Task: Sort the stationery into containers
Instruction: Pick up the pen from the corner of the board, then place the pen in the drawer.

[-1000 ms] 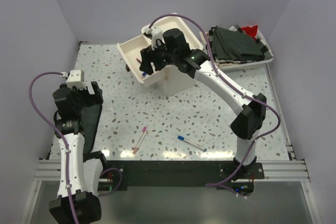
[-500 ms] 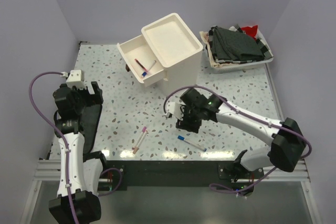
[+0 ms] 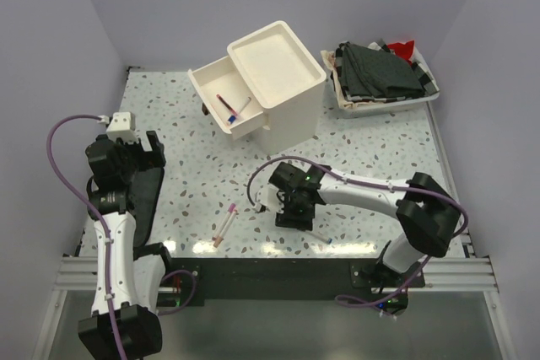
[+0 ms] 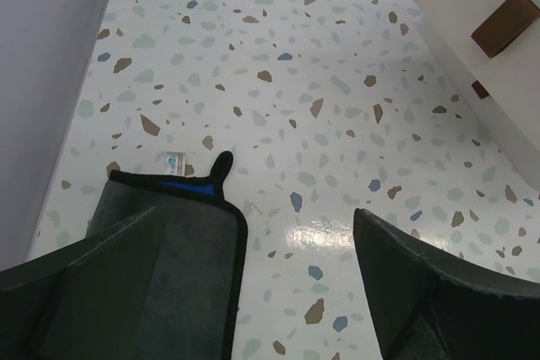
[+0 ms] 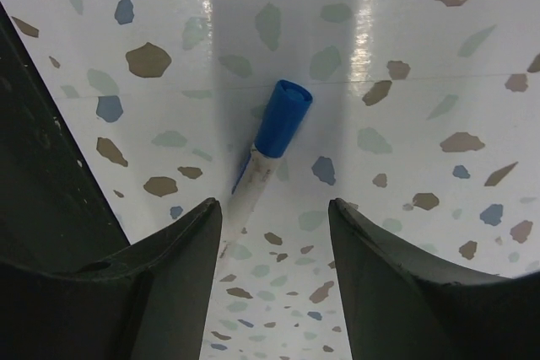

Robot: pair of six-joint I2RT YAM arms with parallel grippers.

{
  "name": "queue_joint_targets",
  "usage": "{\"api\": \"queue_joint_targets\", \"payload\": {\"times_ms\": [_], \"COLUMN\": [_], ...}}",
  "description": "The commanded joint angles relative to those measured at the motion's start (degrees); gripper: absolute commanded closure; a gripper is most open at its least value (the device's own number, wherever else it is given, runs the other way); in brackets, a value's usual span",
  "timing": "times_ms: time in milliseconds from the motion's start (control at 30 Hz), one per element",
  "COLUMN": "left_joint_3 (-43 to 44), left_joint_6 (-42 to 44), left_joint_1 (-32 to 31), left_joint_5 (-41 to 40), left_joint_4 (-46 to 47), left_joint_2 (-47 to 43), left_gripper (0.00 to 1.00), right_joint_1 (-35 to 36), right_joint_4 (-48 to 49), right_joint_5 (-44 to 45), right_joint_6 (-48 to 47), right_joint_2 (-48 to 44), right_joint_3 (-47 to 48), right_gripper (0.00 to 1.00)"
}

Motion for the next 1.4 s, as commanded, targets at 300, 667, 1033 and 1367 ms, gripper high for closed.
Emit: {"api": "queue_joint_targets", "payload": {"times_ms": [300, 667, 1033, 1367], "left_joint_3": [0.2, -0.1, 0.0, 0.1], "left_joint_6": [1.5, 1.0, 1.1, 0.9], "left_joint_1": [-0.1, -0.1, -0.1, -0.1], "left_joint_5": [-1.5, -0.5, -0.9, -1.0], "left_joint_4": [0.6, 3.2, 2.7, 2.6], "left_joint_2": [-0.4, 1.1, 0.8, 0.3], "left_gripper": [0.01, 0.01, 0.01, 0.01], "right_joint_1": [1.7, 1.3, -1.7, -3.5], "right_joint_4": [3.1, -7.1, 4.5, 11.6], "right_joint_5": [1.8, -7.3, -8.1, 0.5], "right_joint_6": [6.6, -1.8, 5.7, 4.0], "right_joint_2": [11.0, -4.6, 2.9, 21.2], "right_joint_3": [4.0, 23.4, 52.2, 72.3], "right_gripper": [0.79, 1.00, 1.00, 1.00]}}
